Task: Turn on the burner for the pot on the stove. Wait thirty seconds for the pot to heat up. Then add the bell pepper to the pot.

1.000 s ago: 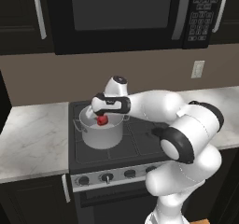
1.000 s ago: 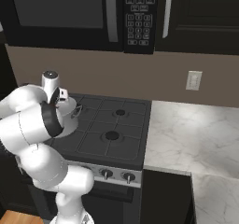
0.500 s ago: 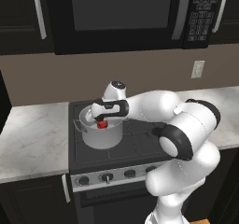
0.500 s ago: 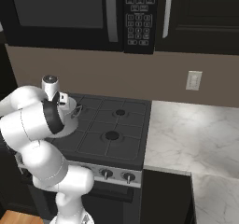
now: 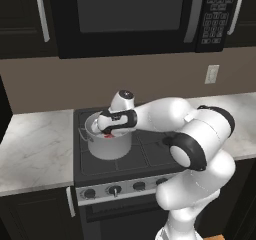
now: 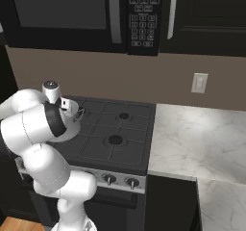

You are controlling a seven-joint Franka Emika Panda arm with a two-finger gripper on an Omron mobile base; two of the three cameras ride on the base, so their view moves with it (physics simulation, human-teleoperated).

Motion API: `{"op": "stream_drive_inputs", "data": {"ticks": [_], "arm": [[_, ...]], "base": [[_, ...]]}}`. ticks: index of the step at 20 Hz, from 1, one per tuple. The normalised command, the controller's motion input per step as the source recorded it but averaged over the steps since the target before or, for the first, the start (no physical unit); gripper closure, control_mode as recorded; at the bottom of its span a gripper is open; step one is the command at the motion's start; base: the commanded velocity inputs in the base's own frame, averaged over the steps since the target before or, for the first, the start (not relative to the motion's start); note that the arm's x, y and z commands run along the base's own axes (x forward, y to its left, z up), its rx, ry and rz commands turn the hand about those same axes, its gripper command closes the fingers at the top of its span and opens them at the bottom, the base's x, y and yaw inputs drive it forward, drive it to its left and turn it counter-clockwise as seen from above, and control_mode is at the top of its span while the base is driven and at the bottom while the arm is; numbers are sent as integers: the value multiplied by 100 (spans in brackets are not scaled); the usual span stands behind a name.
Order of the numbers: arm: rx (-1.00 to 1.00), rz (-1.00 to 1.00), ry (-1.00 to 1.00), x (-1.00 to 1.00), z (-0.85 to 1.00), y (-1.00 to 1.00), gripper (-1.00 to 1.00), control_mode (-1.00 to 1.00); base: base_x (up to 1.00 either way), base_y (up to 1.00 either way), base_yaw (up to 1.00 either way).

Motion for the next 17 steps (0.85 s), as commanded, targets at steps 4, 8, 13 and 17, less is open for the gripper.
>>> {"op": "stream_drive_inputs", "data": {"ticks": [4,8,13,17], "arm": [[0,-3,0,-1,3,-3,-100,-100],[0,-1,0,-3,21,-1,-100,-100],[3,0,-5,-29,83,-2,-100,-100],[3,0,-2,-26,94,-6,-100,-100]], "base": [[0,0,0],[0,0,0],[0,0,0],[0,0,0]]}}
